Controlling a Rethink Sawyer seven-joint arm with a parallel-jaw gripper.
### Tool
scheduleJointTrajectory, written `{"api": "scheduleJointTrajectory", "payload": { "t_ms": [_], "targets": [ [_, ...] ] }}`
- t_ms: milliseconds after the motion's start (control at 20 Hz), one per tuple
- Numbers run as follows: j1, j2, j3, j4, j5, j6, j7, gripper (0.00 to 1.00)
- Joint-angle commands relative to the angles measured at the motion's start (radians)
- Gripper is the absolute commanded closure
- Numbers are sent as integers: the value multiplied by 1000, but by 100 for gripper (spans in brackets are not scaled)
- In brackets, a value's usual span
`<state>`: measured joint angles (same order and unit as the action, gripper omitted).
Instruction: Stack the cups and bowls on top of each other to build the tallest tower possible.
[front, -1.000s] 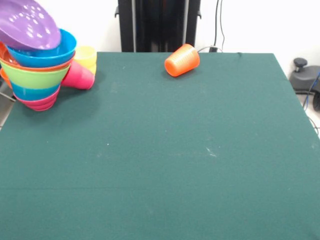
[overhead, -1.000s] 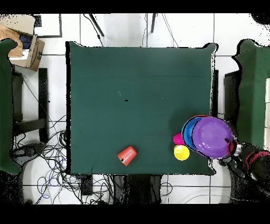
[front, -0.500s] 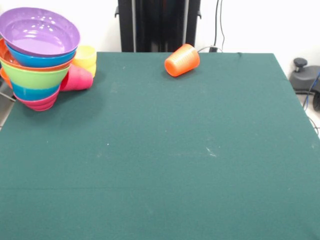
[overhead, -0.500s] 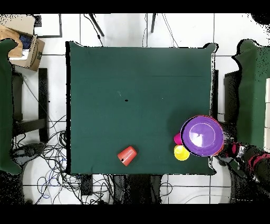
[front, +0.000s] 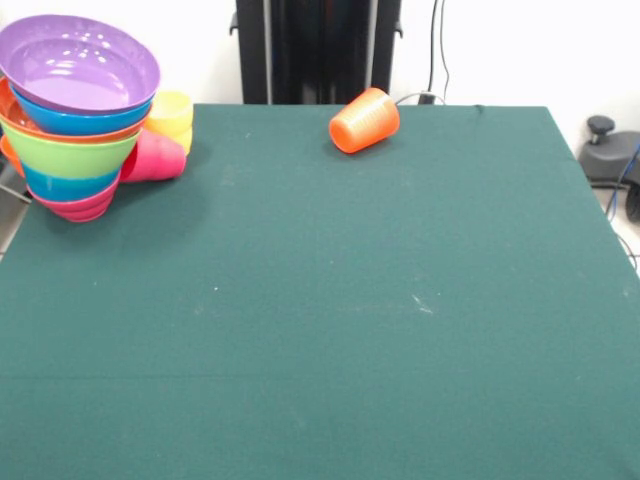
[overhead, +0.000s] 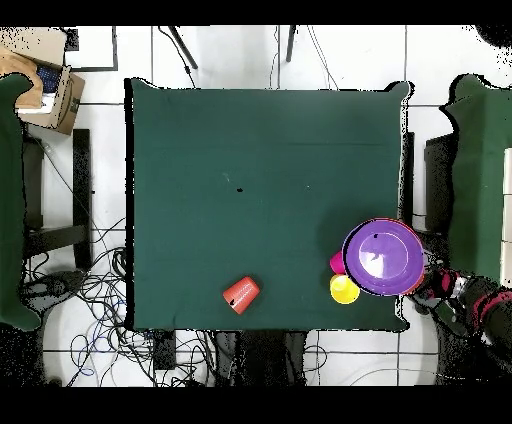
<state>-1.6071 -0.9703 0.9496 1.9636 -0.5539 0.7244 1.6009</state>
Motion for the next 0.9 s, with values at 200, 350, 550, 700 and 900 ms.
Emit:
{"api": "scheduleJointTrajectory", "payload": {
  "t_ms": [200, 350, 550, 700, 900],
  "targets": [
    [-18, -56, 120, 42, 109, 182, -259, 0],
    [-34, -115, 166, 69, 170, 214, -242, 0],
    [-8, -143, 180, 106, 192, 179, -160, 0],
    [33, -139, 155, 115, 171, 138, -101, 0],
    [70, -150, 123, 140, 142, 72, -48, 0]
  ]
}}
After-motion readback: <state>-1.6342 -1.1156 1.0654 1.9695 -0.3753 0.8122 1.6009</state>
